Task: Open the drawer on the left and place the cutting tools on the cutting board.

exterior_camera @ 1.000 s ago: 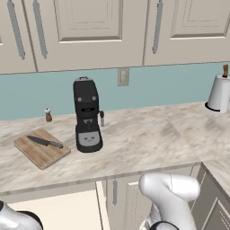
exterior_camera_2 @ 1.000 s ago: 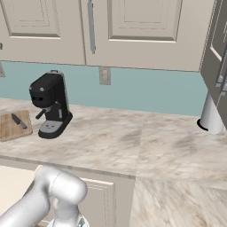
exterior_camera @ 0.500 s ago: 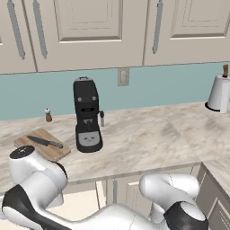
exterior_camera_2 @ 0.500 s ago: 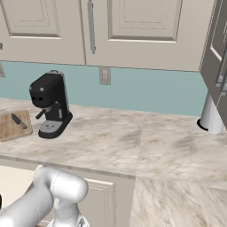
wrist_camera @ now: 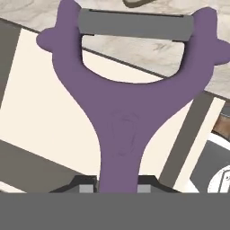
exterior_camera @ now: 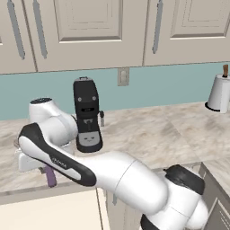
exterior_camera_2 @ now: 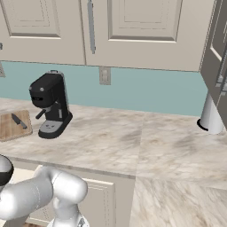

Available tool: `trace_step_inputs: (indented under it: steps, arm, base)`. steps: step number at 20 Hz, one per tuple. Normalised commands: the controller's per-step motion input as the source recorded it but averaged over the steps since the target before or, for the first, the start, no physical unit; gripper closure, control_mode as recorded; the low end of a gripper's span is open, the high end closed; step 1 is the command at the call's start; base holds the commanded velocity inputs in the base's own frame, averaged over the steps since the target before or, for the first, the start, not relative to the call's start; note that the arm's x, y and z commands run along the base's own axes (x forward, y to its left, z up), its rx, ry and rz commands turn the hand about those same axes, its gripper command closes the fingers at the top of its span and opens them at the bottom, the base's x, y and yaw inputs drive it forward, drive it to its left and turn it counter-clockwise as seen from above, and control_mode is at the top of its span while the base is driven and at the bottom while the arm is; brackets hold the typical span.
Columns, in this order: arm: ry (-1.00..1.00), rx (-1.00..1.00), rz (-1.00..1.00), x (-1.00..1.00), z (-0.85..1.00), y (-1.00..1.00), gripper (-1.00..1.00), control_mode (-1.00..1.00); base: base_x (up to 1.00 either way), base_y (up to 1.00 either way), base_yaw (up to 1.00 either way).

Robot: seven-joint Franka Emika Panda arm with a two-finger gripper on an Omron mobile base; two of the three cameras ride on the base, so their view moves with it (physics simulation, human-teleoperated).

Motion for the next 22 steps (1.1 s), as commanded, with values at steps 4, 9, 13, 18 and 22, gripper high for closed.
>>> trace_step_inputs:
  steps: [4,9,13,18,22]
  arm:
    - [0.13,-0.14,0.19,1.00,0.11,-0.11,1.00,-1.00]
    - [0.13,-0.18,0.20,0.99,-0.12,-0.02,1.00,-1.00]
    - [0.03,-0.20,0.18,0.82,-0.17,0.00,1.00,-1.00]
    - [0.00,-0.18,0.12,0.56,-0.15,0.13,1.00,-1.00]
    - [0.00,-0.09,0.04,0.50,-0.15,0.23,1.00,-1.00]
  base:
    - [0.00,0.00,0.00]
    - [0.00,0.00,0.00]
    - [0.00,0.00,0.00]
    - [0.00,0.00,0.00]
    - [0.00,0.00,0.00]
